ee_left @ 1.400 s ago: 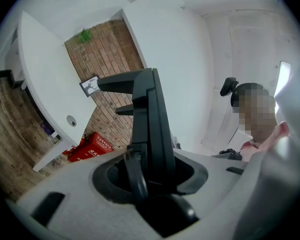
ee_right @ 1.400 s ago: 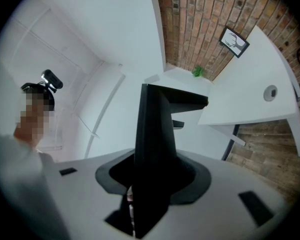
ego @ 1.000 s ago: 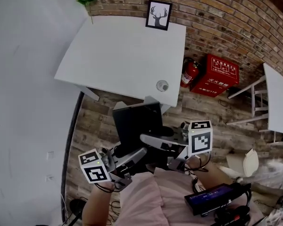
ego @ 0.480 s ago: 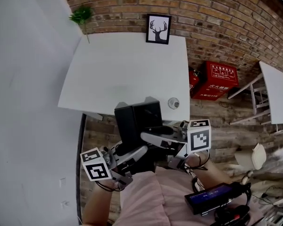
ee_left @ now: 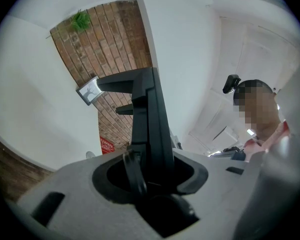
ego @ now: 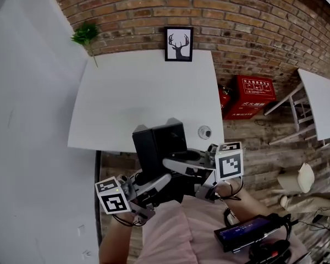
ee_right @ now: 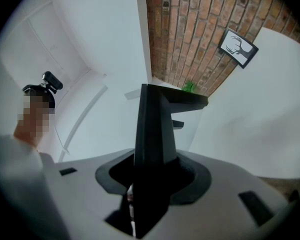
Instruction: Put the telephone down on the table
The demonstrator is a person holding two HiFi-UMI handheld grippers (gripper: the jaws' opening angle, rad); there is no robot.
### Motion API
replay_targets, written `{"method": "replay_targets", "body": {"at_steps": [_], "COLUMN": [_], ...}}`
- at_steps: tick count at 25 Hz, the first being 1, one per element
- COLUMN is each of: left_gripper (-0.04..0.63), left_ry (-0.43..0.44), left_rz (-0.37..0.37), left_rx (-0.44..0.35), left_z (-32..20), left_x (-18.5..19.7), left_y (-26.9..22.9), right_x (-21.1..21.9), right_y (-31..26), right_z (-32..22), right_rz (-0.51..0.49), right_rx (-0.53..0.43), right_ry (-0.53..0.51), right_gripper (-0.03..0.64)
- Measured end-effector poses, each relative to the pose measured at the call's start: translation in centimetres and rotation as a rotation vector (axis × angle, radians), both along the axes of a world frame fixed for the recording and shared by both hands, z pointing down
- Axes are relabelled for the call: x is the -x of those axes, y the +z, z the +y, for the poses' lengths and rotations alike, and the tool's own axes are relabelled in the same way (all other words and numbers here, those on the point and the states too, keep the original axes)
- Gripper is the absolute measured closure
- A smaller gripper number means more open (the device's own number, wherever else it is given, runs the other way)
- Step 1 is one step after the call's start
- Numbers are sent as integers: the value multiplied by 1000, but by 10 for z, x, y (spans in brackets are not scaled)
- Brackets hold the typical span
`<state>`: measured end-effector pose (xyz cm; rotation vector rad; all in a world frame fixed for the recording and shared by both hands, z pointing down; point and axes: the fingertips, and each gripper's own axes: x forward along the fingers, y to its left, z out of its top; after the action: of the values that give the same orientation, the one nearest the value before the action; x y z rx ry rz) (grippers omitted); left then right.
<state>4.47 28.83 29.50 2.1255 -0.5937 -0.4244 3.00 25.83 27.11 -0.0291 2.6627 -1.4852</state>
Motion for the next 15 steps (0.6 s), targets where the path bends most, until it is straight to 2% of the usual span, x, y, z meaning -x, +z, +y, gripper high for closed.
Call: {"method": "replay_targets", "body": {"at_steps": [15], "left_gripper": [430], "left_ry": [-4], "left_rz": [-31], "left_rx": [88], "left_z": [-96], "left_x": [14], "left_y": [23], "right_x": [15], "right_y": [24], "right_z": [-98], "right_rz": [1], "right_rx": [71], "right_ry": [-24], "right_gripper": [446]}}
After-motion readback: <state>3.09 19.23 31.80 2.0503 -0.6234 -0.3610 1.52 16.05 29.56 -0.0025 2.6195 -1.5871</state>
